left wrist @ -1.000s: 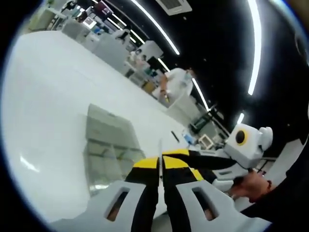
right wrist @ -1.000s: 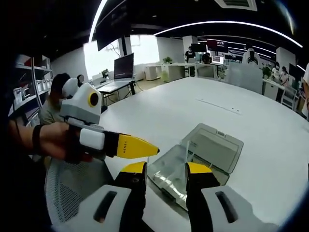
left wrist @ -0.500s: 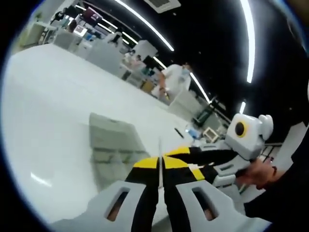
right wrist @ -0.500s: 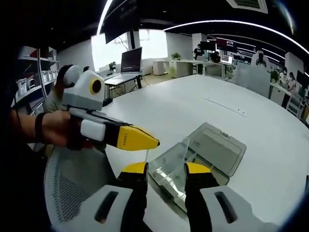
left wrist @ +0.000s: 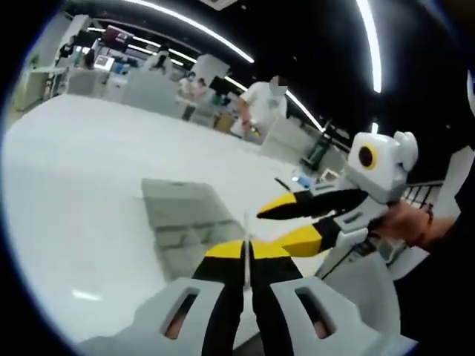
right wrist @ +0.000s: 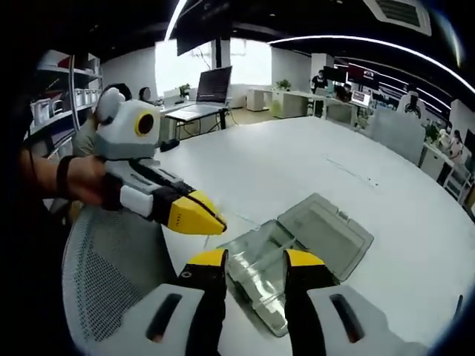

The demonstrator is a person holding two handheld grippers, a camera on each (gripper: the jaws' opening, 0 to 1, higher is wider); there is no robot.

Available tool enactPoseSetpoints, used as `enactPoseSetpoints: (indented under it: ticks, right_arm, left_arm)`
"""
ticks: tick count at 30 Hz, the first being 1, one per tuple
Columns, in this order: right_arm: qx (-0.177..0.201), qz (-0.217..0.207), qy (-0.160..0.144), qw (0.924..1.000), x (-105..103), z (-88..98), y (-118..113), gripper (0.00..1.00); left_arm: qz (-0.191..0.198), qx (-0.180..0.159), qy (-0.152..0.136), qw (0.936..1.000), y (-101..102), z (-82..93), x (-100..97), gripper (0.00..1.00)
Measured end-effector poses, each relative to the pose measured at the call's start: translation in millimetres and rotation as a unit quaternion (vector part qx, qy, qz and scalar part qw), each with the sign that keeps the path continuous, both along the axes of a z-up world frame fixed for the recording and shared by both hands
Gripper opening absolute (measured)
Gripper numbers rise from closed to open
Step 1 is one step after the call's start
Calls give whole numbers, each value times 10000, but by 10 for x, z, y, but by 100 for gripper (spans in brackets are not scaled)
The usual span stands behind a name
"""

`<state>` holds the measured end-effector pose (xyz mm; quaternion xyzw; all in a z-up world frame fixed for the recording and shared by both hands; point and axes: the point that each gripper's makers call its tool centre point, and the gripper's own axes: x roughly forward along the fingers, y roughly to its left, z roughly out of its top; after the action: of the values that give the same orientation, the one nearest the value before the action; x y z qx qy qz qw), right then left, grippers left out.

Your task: Insert the divider into the dual guide fixture by aligning both edges with the guide slots and pushing it downward to the bottom, including one-sided entry, uneven engagement, binding, and posture correction.

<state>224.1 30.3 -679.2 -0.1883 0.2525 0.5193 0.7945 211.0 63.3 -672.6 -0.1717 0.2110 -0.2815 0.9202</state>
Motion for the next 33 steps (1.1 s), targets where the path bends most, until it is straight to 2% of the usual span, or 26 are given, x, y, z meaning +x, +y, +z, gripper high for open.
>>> enactPoseSetpoints:
  ticks: [5, 10, 14, 18, 23, 25, 26, 28, 30, 33]
  right_arm:
    - [-54, 94, -49, 9999, 33, 8, -3, 24]
    - [-129, 367, -75, 9992, -5, 4, 41, 24]
    - [-306, 598, -308, 9973, -3, -17, 59, 20]
    - [-351, 754, -242, 9962, -53, -30, 77, 21]
    - [-484, 1061, -198, 9930, -133, -80, 92, 20]
    - [-552, 1211, -217, 9909, -166, -98, 98, 20]
    - [-600, 1292, -265, 9895, -181, -103, 99, 20]
    - [-618, 1329, -361, 9885, -174, -101, 100, 18]
    - [-652, 1372, -330, 9878, -186, -112, 97, 18]
    - [-648, 1452, -342, 9867, -210, -107, 111, 18]
  left_arm:
    - [-59, 175, -48, 9998, 1, -13, -43, 0]
    - [-37, 464, -176, 9988, 27, -2, -57, 0]
    - [-127, 603, -179, 9979, 23, -40, -63, 0]
    - [-212, 791, -194, 9965, 30, -60, -83, 0]
    - [-450, 1118, -270, 9923, -6, -98, -127, 0]
    - [-532, 1143, -289, 9916, -35, -92, -142, 0]
    - [-636, 1287, -350, 9890, -48, -89, -154, 0]
    - [-717, 1298, -367, 9883, -76, -83, -165, 0]
    - [-711, 1191, -360, 9897, -90, -73, -164, 0]
    - [-727, 1278, -373, 9884, -86, -91, -171, 0]
